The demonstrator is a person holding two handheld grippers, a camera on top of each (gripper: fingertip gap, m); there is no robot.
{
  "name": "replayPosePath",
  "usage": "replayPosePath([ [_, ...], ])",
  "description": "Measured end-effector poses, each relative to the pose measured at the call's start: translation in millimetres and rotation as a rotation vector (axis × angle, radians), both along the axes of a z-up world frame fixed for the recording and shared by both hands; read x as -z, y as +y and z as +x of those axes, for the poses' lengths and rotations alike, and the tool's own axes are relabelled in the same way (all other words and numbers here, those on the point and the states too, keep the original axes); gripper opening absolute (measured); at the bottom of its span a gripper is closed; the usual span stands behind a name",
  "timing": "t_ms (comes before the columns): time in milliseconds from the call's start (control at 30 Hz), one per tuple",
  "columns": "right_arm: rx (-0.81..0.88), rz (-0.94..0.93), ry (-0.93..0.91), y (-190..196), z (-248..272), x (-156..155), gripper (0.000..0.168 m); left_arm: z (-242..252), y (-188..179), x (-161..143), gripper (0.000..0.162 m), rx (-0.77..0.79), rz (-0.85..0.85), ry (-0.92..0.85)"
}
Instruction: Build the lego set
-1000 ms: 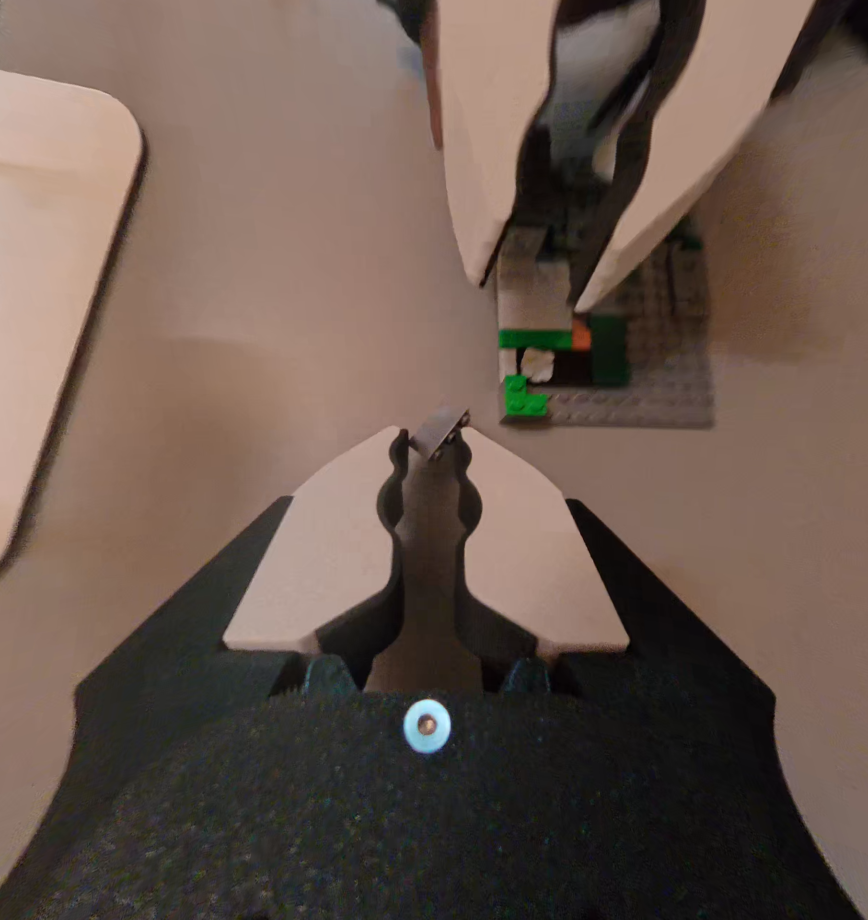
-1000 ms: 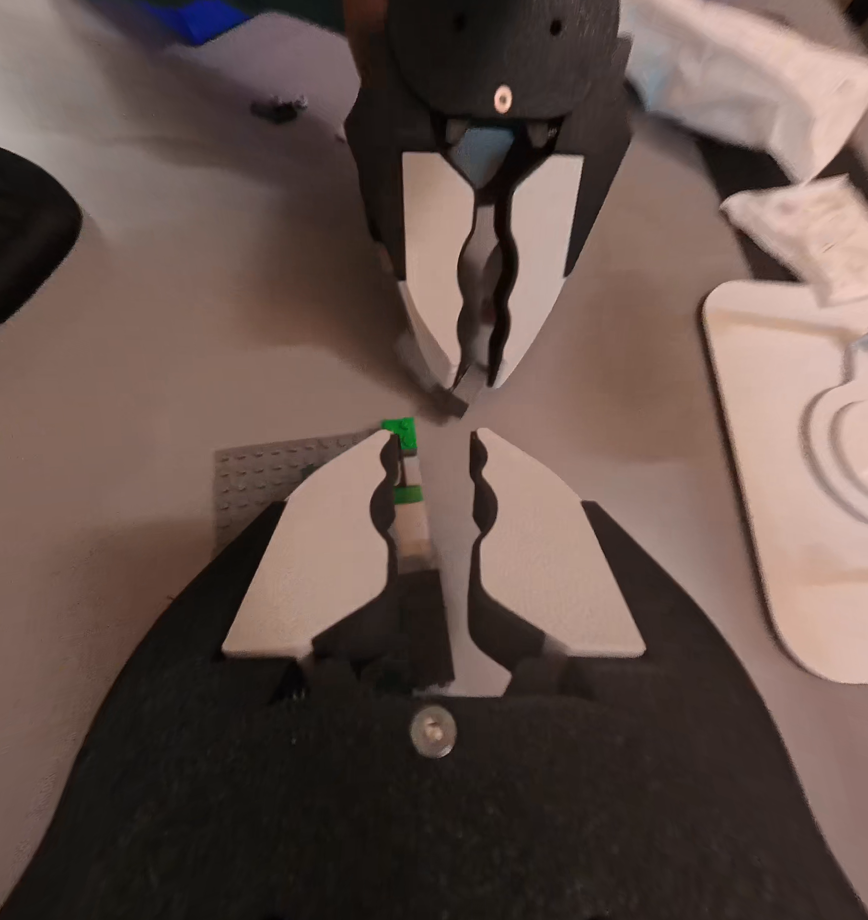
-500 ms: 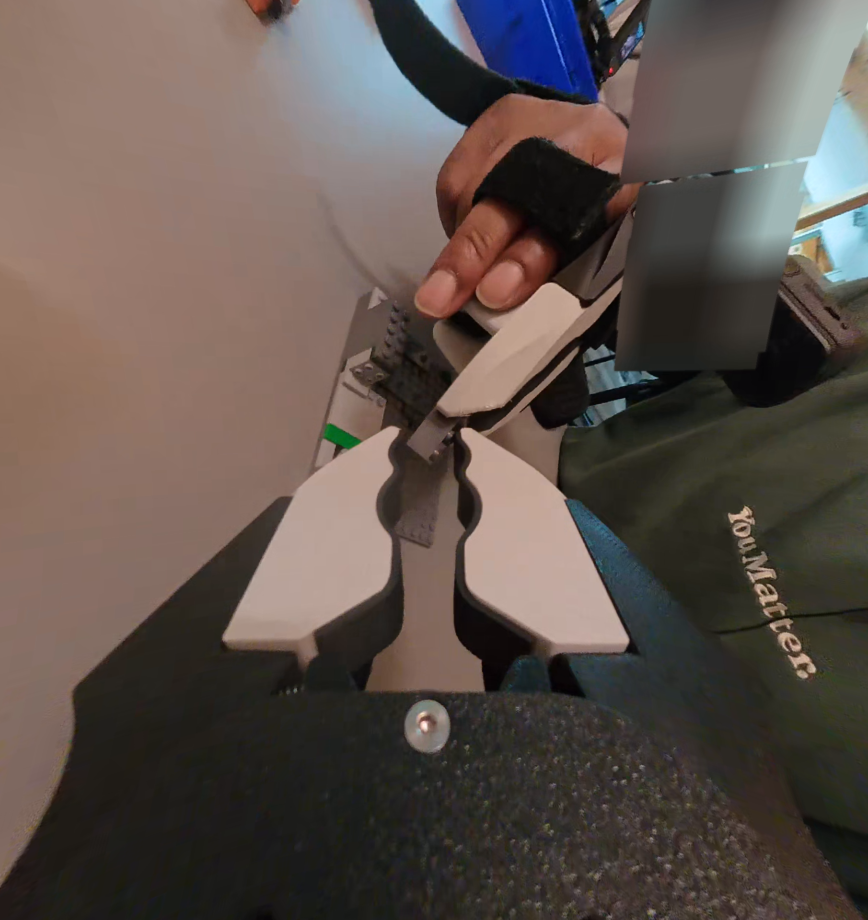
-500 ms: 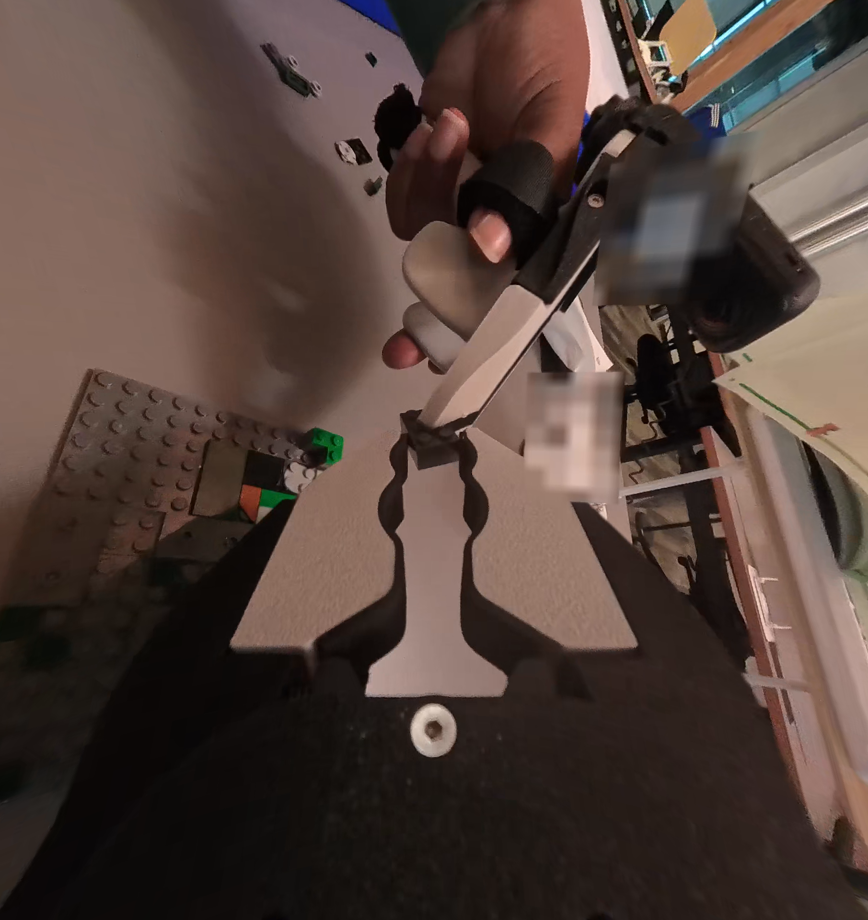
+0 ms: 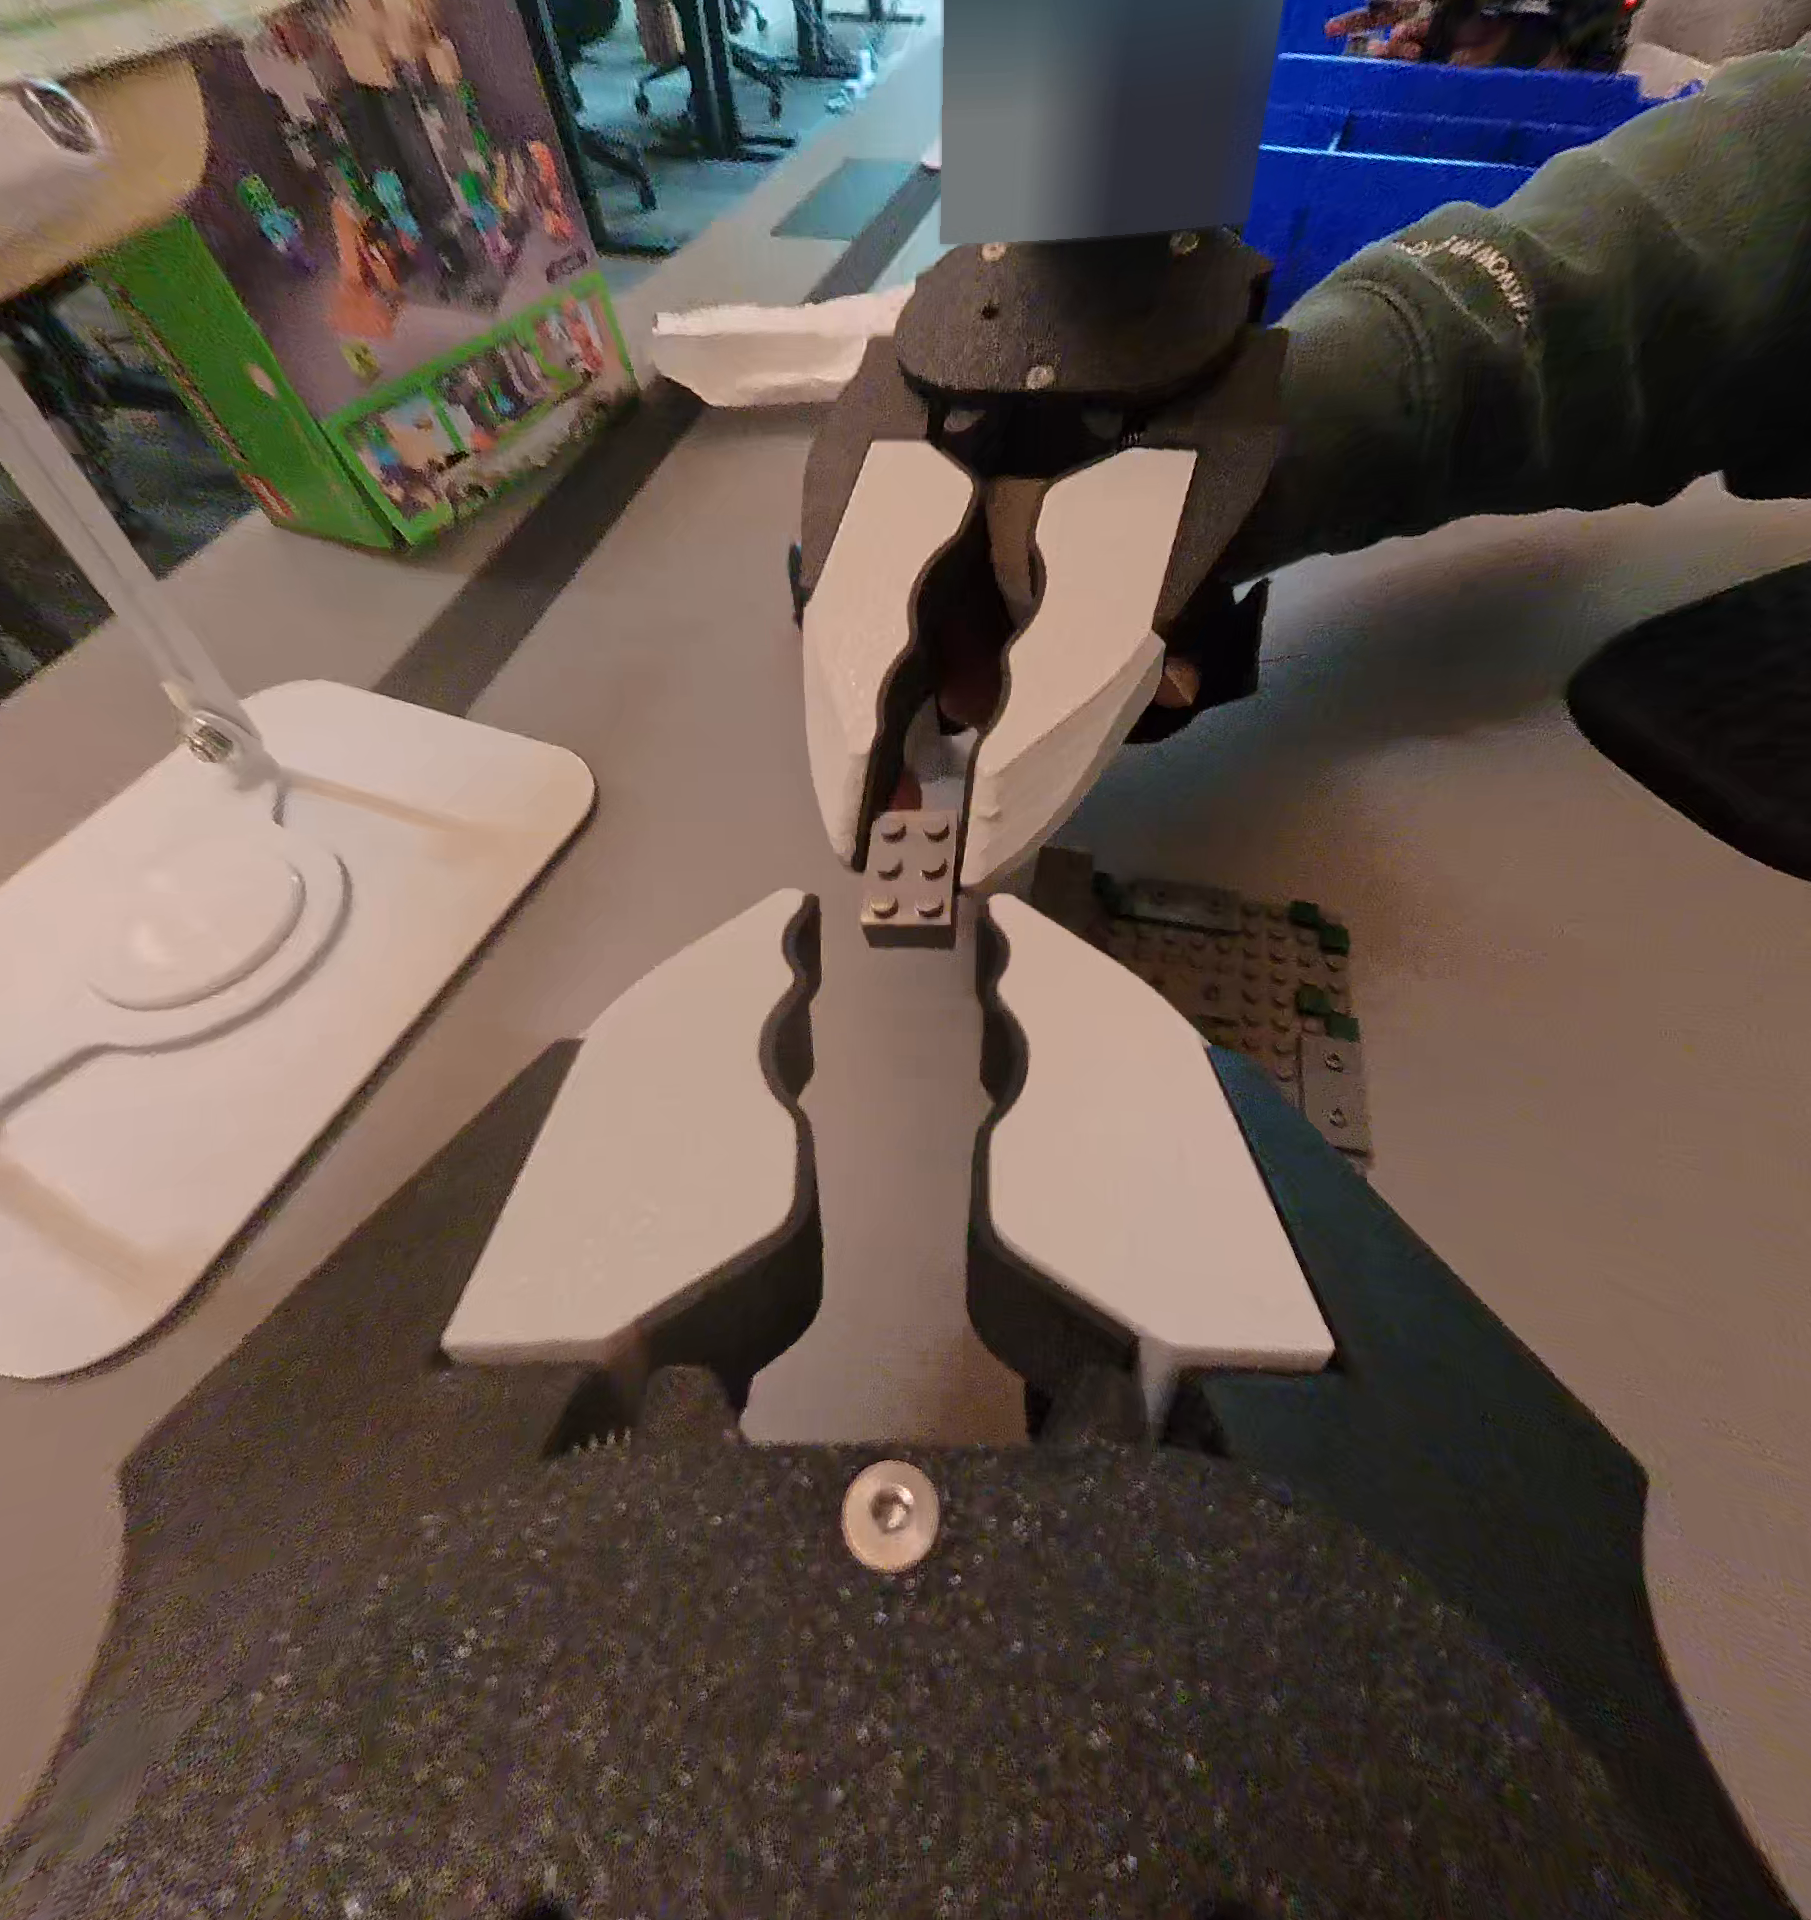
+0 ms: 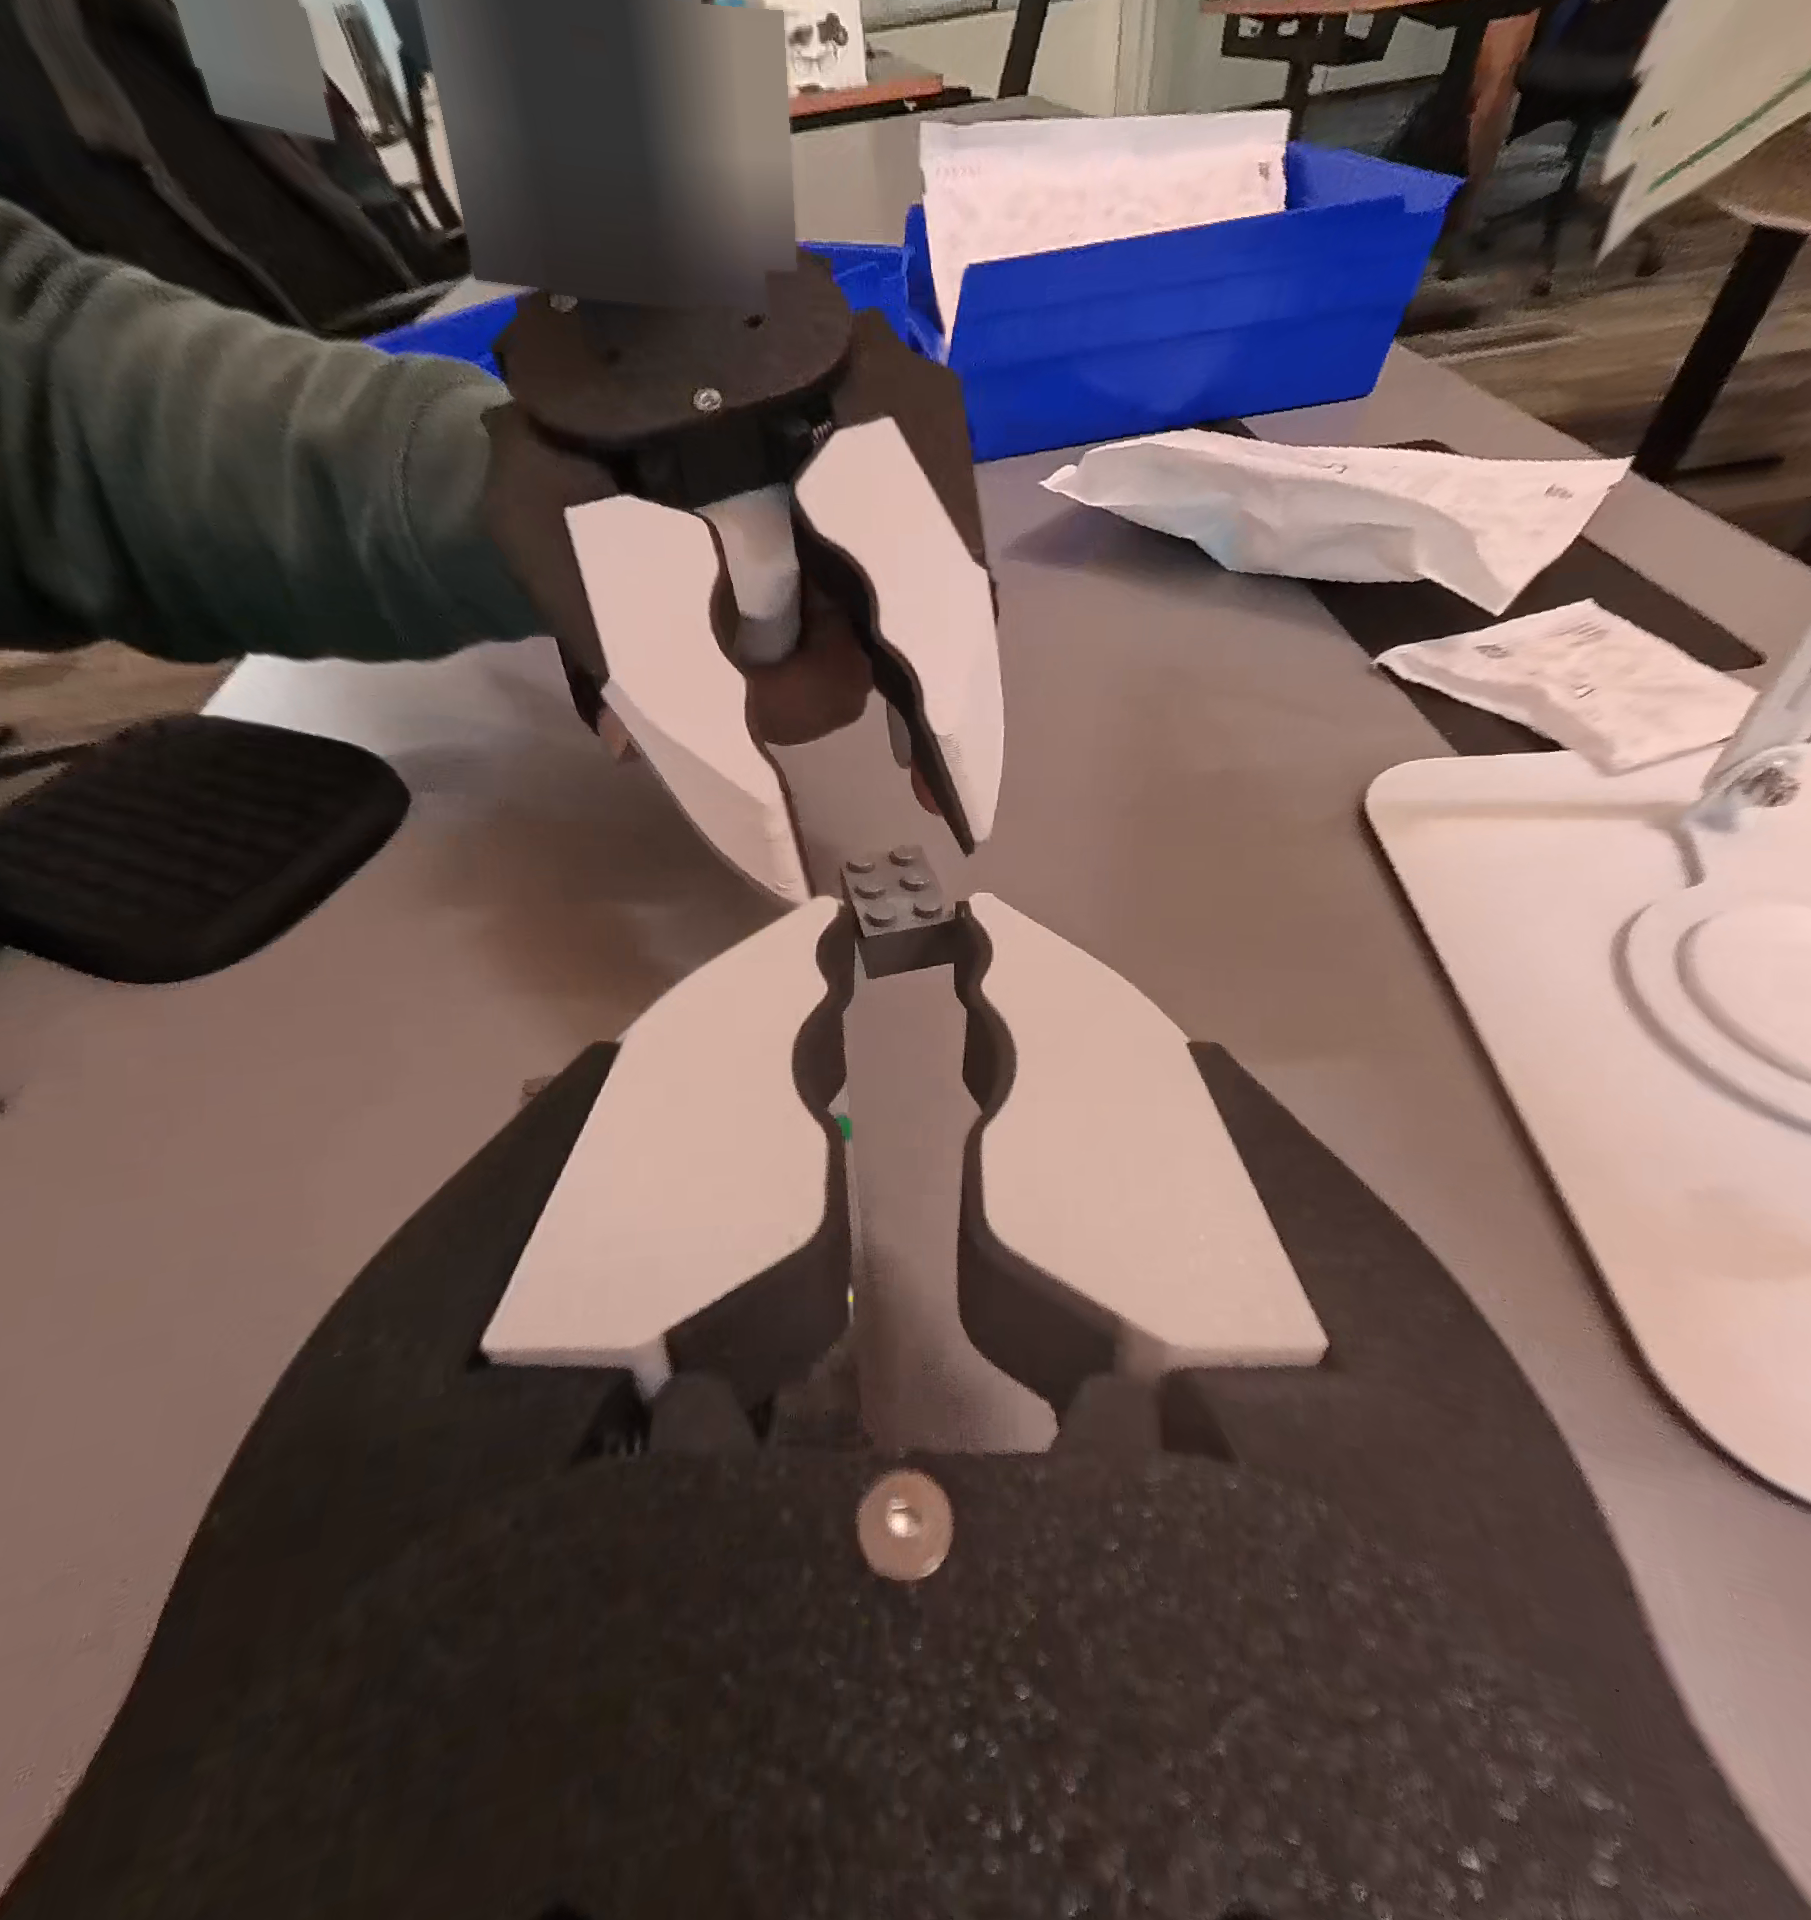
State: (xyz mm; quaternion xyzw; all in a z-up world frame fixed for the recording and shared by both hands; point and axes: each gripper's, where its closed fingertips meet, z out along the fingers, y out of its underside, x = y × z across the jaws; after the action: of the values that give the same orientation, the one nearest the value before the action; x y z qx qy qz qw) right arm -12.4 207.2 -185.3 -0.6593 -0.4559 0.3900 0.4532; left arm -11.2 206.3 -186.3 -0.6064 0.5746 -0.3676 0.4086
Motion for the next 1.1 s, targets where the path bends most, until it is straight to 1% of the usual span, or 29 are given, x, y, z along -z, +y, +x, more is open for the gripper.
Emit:
replayPosePath([
  [67, -0.003, -0.012, 0.008, 0, -1, 2, 0.018, 2, -1, 2, 0.017, 0.005, 0.017, -0.007],
  [200, -0.006, -0.022, -0.036, 3, 3, 11, 0.018, 5, 3, 11, 0.016, 0.014, 0.033, 0.040],
  [233, 0.005, -0.015, -0.070, 5, 6, 14, 0.019, 5, 7, 16, 0.016, 0.015, 0.036, 0.062],
  [333, 0.037, -0.001, -0.181, 9, 20, 25, 0.030, 0, 21, 41, 0.016, 0.015, 0.011, 0.157],
  [433, 0.063, -0.034, -0.217, 2, 36, 31, 0.031, -8, 30, 66, 0.016, 0.032, -0.028, 0.257],
  [500, 0.079, -0.043, -0.239, -6, 47, 35, 0.032, -12, 32, 77, 0.016, 0.046, -0.052, 0.292],
  [567, 0.092, -0.050, -0.259, -15, 56, 40, 0.032, -15, 32, 83, 0.016, 0.058, -0.036, 0.324],
  [767, 0.118, -0.059, -0.277, -34, 73, 45, 0.032, -15, 30, 88, 0.017, 0.072, -0.029, 0.345],
  [933, 0.125, -0.051, -0.265, -38, 73, 42, 0.032, -17, 29, 88, 0.025, 0.064, -0.027, 0.353],
  [1100, 0.132, -0.043, -0.250, -38, 70, 38, 0.032, -20, 27, 74, 0.026, 0.040, -0.035, 0.304],
])
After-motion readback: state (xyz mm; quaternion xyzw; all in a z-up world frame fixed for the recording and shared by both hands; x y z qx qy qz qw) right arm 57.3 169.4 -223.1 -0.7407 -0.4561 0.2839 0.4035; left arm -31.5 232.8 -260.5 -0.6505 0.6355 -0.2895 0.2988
